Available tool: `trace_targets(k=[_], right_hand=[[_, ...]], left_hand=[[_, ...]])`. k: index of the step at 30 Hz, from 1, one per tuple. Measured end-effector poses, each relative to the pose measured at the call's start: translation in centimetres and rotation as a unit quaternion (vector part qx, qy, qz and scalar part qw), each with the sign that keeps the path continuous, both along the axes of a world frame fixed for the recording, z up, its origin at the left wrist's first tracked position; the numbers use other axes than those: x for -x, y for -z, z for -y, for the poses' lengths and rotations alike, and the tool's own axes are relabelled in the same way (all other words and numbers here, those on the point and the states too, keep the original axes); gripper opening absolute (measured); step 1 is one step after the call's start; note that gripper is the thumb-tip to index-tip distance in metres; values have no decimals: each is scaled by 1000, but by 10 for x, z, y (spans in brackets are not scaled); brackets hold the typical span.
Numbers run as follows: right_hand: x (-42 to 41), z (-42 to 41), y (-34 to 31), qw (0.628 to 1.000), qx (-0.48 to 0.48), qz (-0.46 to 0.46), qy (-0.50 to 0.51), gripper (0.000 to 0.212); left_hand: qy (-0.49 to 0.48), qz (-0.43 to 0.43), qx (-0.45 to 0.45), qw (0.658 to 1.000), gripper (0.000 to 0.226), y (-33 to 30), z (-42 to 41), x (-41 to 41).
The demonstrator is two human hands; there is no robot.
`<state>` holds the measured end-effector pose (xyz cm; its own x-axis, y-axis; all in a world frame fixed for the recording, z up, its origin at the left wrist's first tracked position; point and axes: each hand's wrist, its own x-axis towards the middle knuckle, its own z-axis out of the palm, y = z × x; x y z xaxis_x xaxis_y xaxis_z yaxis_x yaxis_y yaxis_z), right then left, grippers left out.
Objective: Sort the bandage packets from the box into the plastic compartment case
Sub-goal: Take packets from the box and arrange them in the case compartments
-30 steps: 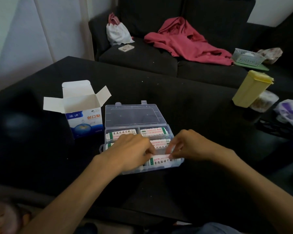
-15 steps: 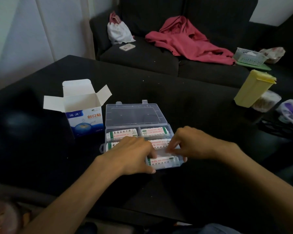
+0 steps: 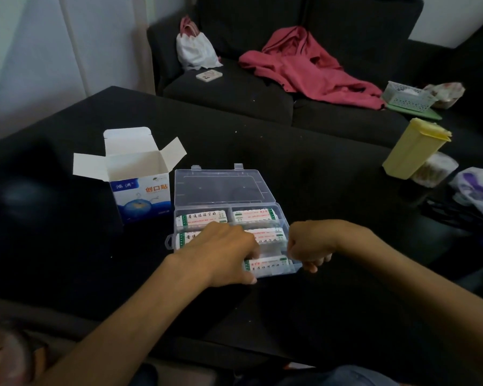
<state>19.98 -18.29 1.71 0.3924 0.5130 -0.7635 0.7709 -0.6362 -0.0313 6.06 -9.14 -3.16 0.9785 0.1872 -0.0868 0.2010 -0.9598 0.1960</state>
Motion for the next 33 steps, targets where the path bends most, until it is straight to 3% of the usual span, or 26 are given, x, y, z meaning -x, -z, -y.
trace_targets(k=[9,13,19,22,24,27,30,33], right_hand=[[-9,4,-4,997,-1,-29,75,31],[-5,5,-3,991,5,-85,108,24],[-16,9,-9,952,-29,-227,205,14],[-18,11,-7,940,-41,-251,230,14],[-17,12,-6,959,-30,-202,197,19],[-13,15,-10,993,-70,-56,79,26],[-7,17,-7,988,-156,-7,15,23],[2,17,8,981,-183,55,-22,26]], left_hand=[[0,15,11,1000,47,-1,1,1],[-4,16,16,1000,44,-2,1,1],[-6,8,38,999,43,-3,1,0],[-6,8,43,999,43,-4,2,1],[-7,3,50,999,43,-4,2,1],[-7,-7,69,998,42,-4,1,2],[-8,-16,93,996,39,-4,-1,3],[-7,-13,98,995,39,-4,0,4]])
